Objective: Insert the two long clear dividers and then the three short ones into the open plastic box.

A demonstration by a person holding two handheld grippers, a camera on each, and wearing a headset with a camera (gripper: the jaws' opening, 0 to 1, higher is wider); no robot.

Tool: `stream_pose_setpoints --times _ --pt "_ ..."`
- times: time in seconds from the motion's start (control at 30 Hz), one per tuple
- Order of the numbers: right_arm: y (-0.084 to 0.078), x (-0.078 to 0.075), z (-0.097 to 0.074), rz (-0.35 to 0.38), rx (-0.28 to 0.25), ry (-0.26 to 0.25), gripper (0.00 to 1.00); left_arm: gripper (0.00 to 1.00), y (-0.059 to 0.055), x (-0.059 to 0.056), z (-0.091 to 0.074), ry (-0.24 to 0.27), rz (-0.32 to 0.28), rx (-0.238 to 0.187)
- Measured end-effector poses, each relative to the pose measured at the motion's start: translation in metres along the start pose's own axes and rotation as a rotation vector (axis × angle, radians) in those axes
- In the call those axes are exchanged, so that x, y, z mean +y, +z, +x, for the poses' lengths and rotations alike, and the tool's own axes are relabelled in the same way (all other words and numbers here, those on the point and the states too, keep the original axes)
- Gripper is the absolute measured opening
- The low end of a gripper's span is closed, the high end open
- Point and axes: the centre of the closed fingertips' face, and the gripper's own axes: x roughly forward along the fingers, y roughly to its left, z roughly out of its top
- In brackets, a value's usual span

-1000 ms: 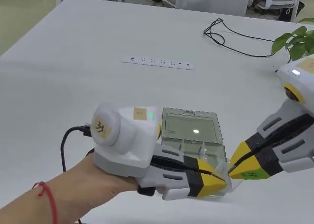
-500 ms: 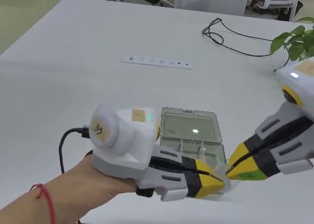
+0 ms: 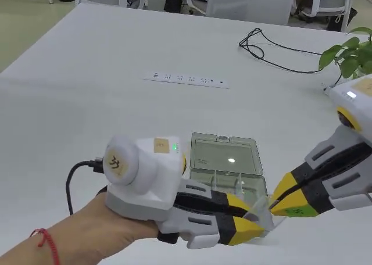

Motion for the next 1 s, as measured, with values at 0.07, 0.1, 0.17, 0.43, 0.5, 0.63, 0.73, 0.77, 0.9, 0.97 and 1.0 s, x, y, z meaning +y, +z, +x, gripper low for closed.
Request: stream_pose_setpoints --times 0.07,0.1,0.17,0.43,0.5,0.63,0.73,0.77,0.9,0.97,1.0 --pt "-0.002 -0.002 -0.003 0.001 0.004 -0.012 0.03 0.1 -0.004 0.002 -0.002 0.012 0.002 0.016" --pt "-0.003 -0.003 -0.004 0.002 0.005 -0.017 0.03 0.11 -0.005 0.003 -0.003 0.016 0.001 0.017" --pt "-0.006 -0.006 -0.007 0.01 0.004 -0.028 0.03 0.14 -0.006 0.005 -0.006 0.029 0.002 0.016" --pt "-0.018 -0.023 -0.016 0.026 0.025 -0.077 0.03 0.24 -0.012 0.014 -0.017 0.074 0.005 0.038" --pt "-0.022 -0.027 -0.017 0.026 0.04 -0.089 0.03 0.25 -0.014 0.016 -0.02 0.084 0.003 0.041" --pt "-0.029 -0.038 -0.018 0.029 0.062 -0.118 0.03 0.29 -0.019 0.02 -0.026 0.109 0.003 0.049" --pt "-0.036 -0.049 -0.02 0.029 0.081 -0.142 0.03 0.34 -0.023 0.024 -0.029 0.129 0.0 0.052" --pt "-0.038 -0.051 -0.02 0.029 0.086 -0.147 0.03 0.35 -0.024 0.025 -0.03 0.135 -0.001 0.055" --pt "-0.044 -0.059 -0.017 0.026 0.115 -0.167 0.03 0.43 -0.029 0.029 -0.035 0.161 0.001 0.066" --pt "-0.048 -0.064 -0.014 0.021 0.136 -0.181 0.03 0.49 -0.032 0.032 -0.037 0.178 0.009 0.077" --pt "-0.051 -0.067 -0.012 0.015 0.149 -0.185 0.03 0.52 -0.033 0.034 -0.039 0.186 0.016 0.077"
